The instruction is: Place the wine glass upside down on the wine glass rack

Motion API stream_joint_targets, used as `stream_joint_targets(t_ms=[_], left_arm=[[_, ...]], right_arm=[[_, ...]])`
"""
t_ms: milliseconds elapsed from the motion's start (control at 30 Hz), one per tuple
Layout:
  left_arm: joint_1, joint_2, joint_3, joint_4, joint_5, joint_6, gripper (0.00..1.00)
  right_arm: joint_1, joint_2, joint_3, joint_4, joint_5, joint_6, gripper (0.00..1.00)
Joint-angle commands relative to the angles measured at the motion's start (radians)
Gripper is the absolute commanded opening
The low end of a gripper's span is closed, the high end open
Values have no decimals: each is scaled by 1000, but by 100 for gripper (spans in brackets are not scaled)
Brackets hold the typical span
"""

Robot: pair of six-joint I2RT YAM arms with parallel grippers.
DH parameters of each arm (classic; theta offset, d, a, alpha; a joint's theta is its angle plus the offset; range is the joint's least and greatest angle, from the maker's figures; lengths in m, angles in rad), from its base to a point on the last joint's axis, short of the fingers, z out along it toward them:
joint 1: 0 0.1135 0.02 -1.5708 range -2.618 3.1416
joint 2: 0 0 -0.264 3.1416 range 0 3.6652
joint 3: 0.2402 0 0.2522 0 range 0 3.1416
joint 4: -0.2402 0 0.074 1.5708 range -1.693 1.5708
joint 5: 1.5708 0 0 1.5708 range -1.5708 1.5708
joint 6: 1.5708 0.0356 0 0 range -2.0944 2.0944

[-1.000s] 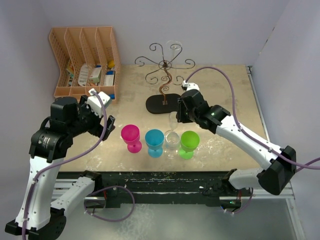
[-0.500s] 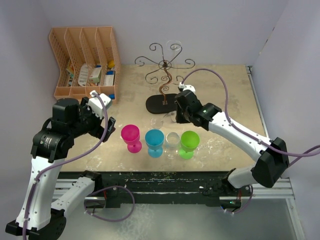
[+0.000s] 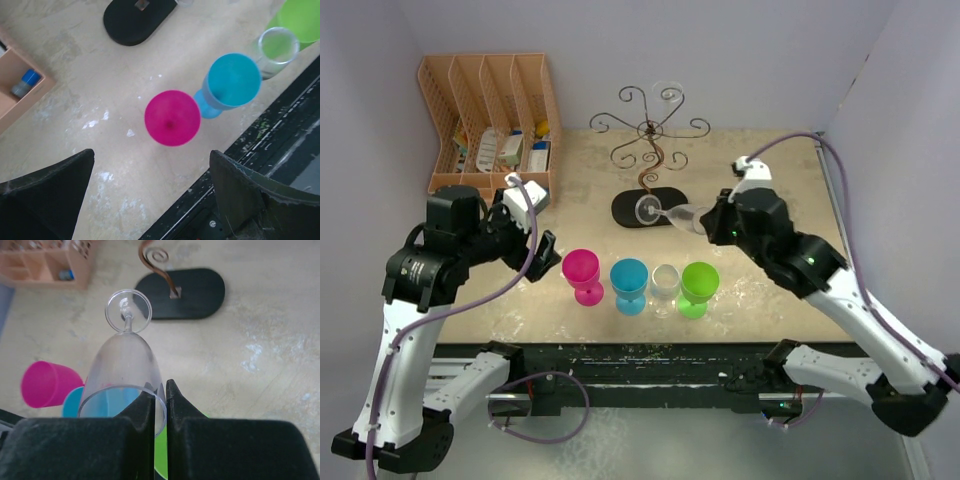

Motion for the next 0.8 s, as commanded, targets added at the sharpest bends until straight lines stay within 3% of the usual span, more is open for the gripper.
stream_joint_targets(t_ms=[0, 100, 233, 333, 467, 633, 767], left_arm=[[4, 33, 115, -34, 258, -16, 100], [4, 22, 184, -54, 437, -6, 100], [4, -31, 222, 95, 432, -223, 100], [17, -42, 281, 149, 395, -358, 100], [36, -5, 336, 202, 465, -511, 100], [74, 1, 380, 343, 387, -702, 100], [97, 22, 381, 470, 435, -875, 100]], right_arm=[[2, -110, -4, 55, 9, -46, 0], [3, -144, 46, -11, -16, -86, 0], [3, -208, 85, -12, -131, -136, 0], [3, -262, 101, 59, -299, -160, 0], [3, -263, 170, 146, -498, -151, 0], [3, -225, 287, 163, -473, -180, 0], [3, -192, 325, 268, -409, -214, 0]])
